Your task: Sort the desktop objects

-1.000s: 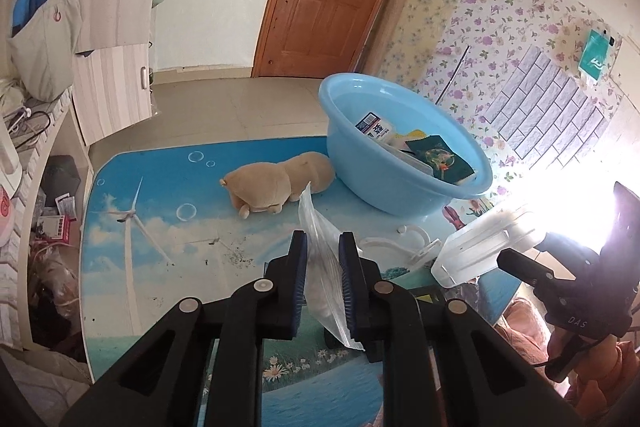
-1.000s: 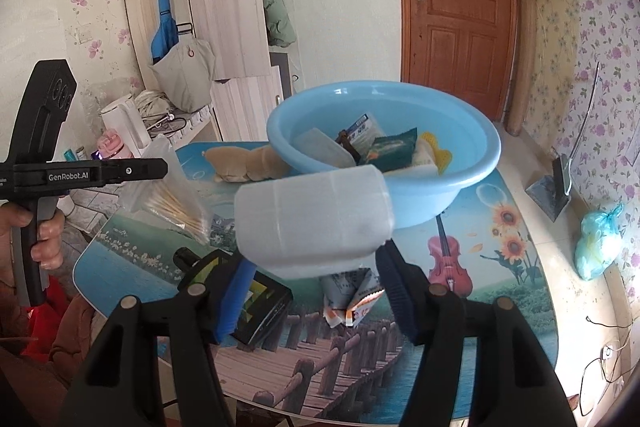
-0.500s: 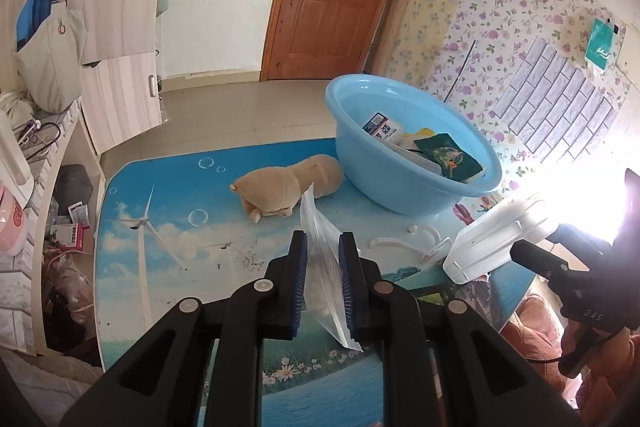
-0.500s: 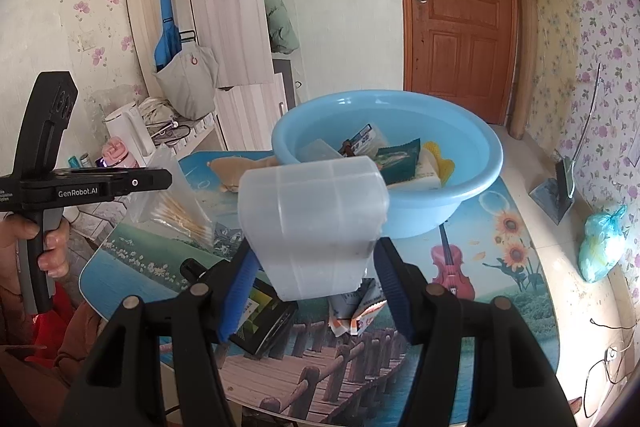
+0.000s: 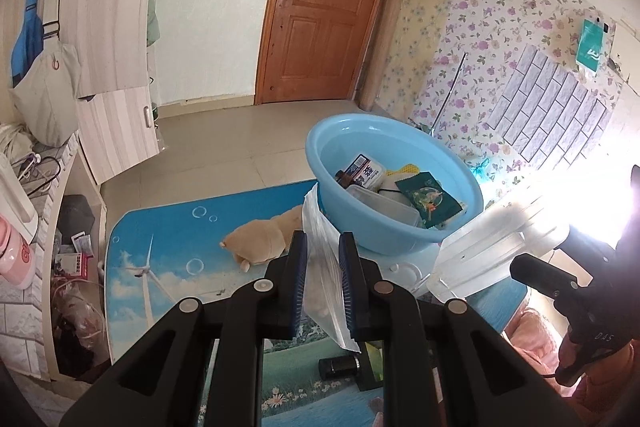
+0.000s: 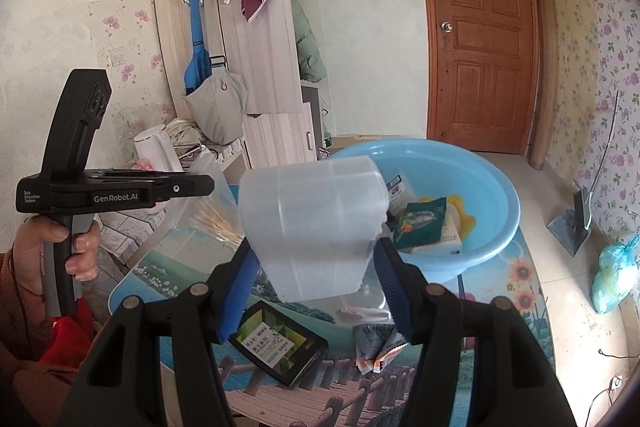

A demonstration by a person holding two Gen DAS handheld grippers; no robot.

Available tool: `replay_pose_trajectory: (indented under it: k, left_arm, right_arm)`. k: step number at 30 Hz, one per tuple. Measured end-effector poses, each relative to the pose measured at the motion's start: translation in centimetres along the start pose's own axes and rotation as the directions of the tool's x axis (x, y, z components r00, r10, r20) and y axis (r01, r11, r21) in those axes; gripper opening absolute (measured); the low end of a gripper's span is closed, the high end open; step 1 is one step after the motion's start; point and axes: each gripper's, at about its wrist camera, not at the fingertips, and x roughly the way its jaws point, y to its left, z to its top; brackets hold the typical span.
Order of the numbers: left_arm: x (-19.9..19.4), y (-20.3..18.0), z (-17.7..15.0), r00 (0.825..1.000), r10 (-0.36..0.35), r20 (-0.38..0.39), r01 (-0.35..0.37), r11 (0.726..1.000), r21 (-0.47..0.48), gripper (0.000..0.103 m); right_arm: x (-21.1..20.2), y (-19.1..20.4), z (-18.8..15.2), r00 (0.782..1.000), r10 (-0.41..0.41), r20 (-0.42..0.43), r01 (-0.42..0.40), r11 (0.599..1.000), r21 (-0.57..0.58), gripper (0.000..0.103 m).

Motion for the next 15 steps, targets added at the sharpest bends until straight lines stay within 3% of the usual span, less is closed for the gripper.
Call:
replay_pose_trajectory:
  k: [7,15]
  left_arm:
    - [1.5,-2.7,2.6,0.999,-0.037,0.01,0.037,0.999,0.032,0.015]
    - [4.7,-6.2,5.9,0.996,-0.088,0.014,0.086,0.992,0.097,0.015]
  right_arm:
    - [-0.5,-1.6,2.1,0.999,0.011,0.051,-0.012,1.0,0.022,0.058]
    - [0.4,-5.0,4.3,0.996,-0.046,0.075,0.041,0.997,0.063,0.058]
